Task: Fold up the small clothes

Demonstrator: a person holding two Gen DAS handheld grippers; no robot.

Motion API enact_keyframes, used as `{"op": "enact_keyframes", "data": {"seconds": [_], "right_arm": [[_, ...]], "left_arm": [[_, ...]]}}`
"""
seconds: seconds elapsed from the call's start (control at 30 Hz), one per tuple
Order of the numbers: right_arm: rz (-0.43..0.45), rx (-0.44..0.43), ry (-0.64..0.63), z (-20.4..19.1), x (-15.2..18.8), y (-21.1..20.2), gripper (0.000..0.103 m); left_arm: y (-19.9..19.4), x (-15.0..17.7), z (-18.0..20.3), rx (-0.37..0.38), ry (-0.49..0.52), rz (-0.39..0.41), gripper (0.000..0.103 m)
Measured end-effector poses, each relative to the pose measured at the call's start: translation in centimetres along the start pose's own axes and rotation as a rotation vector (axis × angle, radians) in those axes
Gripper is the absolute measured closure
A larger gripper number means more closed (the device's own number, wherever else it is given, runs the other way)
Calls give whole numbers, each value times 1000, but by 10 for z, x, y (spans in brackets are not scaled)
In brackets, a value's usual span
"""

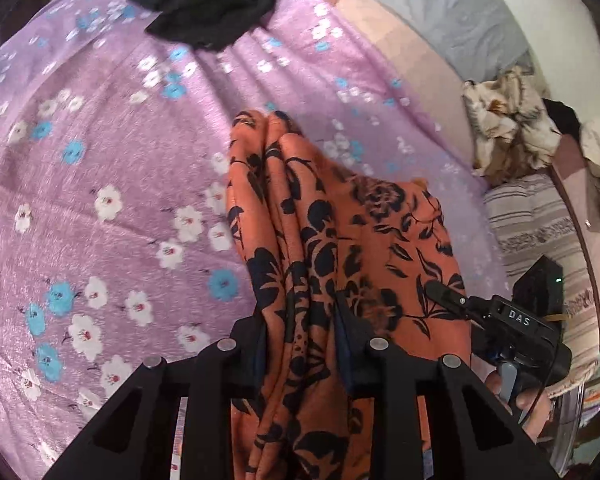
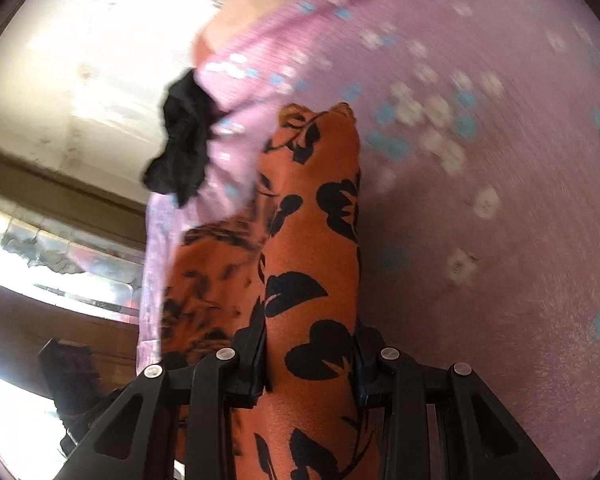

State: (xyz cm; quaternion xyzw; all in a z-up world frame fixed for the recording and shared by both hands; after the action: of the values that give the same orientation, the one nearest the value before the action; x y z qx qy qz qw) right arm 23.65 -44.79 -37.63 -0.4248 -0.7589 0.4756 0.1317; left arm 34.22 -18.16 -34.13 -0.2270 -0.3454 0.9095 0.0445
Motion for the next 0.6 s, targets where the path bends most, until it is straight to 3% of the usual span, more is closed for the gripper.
{"op": "enact_keyframes", "data": {"seconds": [0.1,0.23,0.3,0.43,0.53,0.6], "right_arm": [[-85,-19,100,18,-6,18,55],[-81,13,96,18,-13,9,46],[-12,62,62,15,-18,-8,46],[212,98,-52,-5,-26,-51,46],[233,55,-111,-25,-33,-49,49],[196,49,-117,-36,-40,-33,60]], "left_arm": [[5,2,-15,-26,-58,-35,59],[-2,-1,-15,-34,-48,-39,55],[-6,-3,-11,-31,-35,-21,55],[-32,-2,10,-29,70,41,55],[-32,0,24,-30,138,45,55],[-28,8,30,-66,204,8,55]]}}
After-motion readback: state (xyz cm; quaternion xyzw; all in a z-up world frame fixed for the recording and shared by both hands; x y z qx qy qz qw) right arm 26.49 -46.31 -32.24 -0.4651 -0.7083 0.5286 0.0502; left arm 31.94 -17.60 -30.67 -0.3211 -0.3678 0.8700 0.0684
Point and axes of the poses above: each gripper's, at about its wrist camera, not at the fingertips, and y roughly the way its jaws point, z to its right, x to its underside, the point moved 3 cm from there along y, roughly the way its jaws point, and after that the axes turned 15 degrees about x, right-handed, at the moved point
